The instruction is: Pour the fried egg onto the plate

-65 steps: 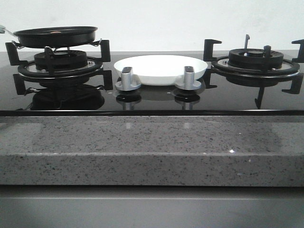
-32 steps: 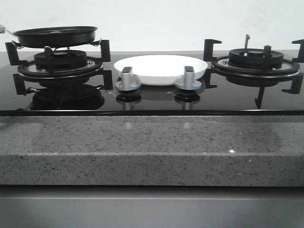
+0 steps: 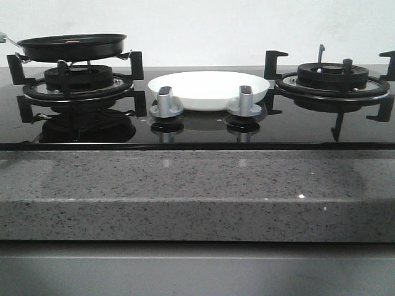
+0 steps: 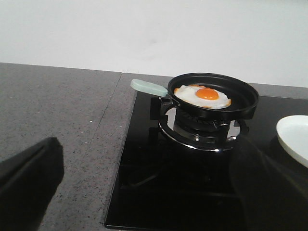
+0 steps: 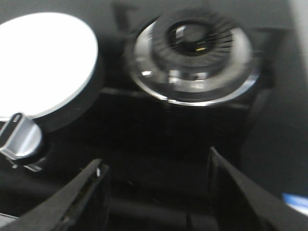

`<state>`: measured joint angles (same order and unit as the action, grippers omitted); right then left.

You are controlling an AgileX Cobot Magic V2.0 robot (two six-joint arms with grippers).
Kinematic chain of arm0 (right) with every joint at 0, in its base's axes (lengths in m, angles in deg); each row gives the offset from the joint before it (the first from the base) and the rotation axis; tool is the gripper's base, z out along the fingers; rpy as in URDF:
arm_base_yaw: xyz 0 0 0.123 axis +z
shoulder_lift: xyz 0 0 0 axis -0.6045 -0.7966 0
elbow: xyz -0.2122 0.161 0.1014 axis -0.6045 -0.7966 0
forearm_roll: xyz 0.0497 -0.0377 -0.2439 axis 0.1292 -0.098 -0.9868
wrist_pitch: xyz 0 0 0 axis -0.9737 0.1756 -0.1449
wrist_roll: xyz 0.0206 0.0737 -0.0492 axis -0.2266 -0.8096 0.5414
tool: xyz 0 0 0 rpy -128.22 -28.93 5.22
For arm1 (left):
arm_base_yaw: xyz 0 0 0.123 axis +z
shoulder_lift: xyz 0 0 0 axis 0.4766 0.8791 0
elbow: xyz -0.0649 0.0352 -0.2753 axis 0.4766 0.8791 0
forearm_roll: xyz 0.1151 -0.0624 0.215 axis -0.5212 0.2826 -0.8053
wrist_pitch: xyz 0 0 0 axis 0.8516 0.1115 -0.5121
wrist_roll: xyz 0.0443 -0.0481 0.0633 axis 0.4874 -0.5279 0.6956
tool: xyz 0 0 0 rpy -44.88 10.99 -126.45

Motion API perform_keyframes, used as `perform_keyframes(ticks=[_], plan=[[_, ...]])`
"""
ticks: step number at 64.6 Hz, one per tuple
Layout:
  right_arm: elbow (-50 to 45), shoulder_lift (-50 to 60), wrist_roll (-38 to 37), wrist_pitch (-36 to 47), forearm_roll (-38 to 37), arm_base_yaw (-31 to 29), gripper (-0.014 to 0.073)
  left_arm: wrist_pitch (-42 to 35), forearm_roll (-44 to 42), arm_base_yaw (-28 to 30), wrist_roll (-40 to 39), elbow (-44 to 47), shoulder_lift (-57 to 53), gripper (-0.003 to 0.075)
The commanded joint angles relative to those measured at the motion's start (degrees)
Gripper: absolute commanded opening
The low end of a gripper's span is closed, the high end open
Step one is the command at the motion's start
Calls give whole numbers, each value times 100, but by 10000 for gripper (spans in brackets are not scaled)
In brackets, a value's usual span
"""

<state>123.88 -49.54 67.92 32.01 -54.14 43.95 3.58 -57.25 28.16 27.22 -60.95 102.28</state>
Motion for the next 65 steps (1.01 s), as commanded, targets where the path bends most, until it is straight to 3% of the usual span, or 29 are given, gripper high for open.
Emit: perform_keyframes(ticks=[1, 37, 43, 53, 65], plan=[[882, -578, 50, -122, 79, 213, 444, -452, 22, 2, -57, -196, 84, 692], [5678, -4211, 912, -3249, 647, 396, 443, -442, 22, 2, -57, -196, 84, 692], [6470, -4801, 912, -3688, 674, 396, 409, -442, 22, 2, -57, -196, 84, 692], [7536, -5607, 912, -4285, 920, 396, 329, -442, 22, 2, -57, -196, 84, 692], [8116, -6112, 912, -4560, 954, 396, 325, -432, 22, 2, -57, -196, 84, 692]])
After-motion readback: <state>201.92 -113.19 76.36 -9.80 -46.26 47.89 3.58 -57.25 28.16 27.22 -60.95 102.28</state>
